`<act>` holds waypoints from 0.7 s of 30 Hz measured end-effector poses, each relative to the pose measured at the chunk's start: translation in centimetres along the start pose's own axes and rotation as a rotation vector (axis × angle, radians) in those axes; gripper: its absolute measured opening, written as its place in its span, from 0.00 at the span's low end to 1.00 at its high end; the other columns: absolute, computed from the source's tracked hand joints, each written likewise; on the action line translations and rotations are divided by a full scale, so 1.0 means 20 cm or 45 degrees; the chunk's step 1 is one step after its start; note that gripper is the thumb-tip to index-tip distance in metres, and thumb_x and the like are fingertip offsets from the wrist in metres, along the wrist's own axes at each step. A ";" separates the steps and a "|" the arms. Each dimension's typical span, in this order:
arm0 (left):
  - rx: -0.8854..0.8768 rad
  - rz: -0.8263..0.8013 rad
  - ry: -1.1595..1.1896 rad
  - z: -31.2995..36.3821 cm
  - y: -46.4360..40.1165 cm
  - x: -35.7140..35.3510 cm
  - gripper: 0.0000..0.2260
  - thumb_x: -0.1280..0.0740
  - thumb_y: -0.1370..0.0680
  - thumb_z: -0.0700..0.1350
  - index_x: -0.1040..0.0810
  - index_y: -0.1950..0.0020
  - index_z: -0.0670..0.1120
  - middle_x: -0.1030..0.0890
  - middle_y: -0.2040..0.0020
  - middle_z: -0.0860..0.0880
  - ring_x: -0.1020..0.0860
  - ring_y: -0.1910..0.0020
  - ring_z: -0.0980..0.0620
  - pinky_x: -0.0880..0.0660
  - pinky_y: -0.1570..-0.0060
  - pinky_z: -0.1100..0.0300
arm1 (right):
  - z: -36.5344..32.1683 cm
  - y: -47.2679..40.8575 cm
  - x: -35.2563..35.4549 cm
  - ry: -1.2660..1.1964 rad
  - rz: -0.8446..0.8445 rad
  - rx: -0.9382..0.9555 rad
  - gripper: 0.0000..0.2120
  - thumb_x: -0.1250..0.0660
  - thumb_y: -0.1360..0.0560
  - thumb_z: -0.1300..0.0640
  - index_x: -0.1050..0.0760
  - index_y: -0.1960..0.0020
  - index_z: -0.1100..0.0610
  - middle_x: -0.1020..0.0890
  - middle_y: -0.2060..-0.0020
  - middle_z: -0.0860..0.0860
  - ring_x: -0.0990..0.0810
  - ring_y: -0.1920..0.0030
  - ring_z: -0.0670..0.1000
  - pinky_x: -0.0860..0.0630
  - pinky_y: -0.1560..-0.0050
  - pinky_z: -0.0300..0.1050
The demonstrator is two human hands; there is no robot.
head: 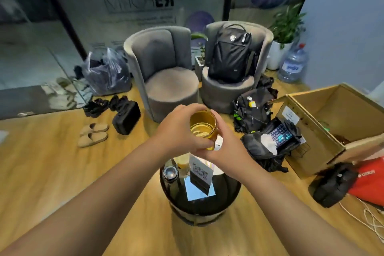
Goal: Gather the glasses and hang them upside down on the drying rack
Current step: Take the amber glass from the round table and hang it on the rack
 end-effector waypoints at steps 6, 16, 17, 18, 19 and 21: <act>0.075 0.152 -0.058 0.46 0.31 0.50 0.42 0.18 0.37 0.60 0.31 0.26 0.61 0.26 0.35 0.57 0.26 0.38 0.55 0.22 0.40 0.53 | -0.55 0.23 0.12 -0.196 -0.066 0.229 0.41 0.15 0.34 0.55 0.33 0.31 0.33 0.19 0.41 0.38 0.20 0.42 0.37 0.21 0.48 0.34; 0.324 0.465 -0.001 0.86 1.19 1.28 0.37 0.25 0.30 0.68 0.33 0.23 0.61 0.25 0.31 0.59 0.24 0.35 0.56 0.22 0.38 0.56 | -1.39 0.61 -0.03 -0.353 -0.409 0.554 0.34 0.16 0.32 0.55 0.27 0.31 0.45 0.16 0.43 0.44 0.16 0.43 0.44 0.17 0.48 0.43; 0.366 0.534 0.048 0.87 1.30 1.35 0.34 0.28 0.28 0.68 0.32 0.24 0.61 0.25 0.31 0.58 0.24 0.35 0.56 0.22 0.39 0.56 | -1.46 0.65 -0.08 -0.359 -0.446 0.567 0.35 0.15 0.33 0.52 0.27 0.31 0.43 0.16 0.43 0.43 0.16 0.43 0.43 0.17 0.47 0.44; 0.411 0.620 0.079 0.86 1.43 1.41 0.32 0.30 0.26 0.68 0.30 0.24 0.60 0.24 0.32 0.58 0.23 0.36 0.55 0.22 0.39 0.56 | -1.54 0.70 -0.13 -0.362 -0.485 0.590 0.36 0.15 0.35 0.48 0.28 0.32 0.40 0.16 0.43 0.42 0.16 0.43 0.42 0.17 0.46 0.44; 0.450 0.714 0.094 0.86 1.57 1.47 0.31 0.33 0.25 0.69 0.29 0.25 0.58 0.23 0.32 0.57 0.23 0.36 0.55 0.22 0.38 0.55 | -1.62 0.76 -0.19 -0.349 -0.524 0.616 0.36 0.16 0.36 0.45 0.28 0.33 0.38 0.16 0.44 0.40 0.17 0.44 0.39 0.18 0.45 0.42; 0.516 0.901 0.086 0.85 1.85 1.57 0.29 0.37 0.23 0.70 0.26 0.27 0.56 0.21 0.33 0.57 0.22 0.37 0.57 0.23 0.36 0.53 | -1.78 0.88 -0.32 -0.342 -0.605 0.681 0.32 0.17 0.37 0.42 0.29 0.38 0.34 0.17 0.47 0.35 0.20 0.46 0.33 0.21 0.49 0.34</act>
Point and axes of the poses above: each hand's wrist, its own y-axis away from the middle knuckle, its own x-axis out of the back of the hand, z = x × y, the point moved 1 cm from there along -y, towards the middle knuckle
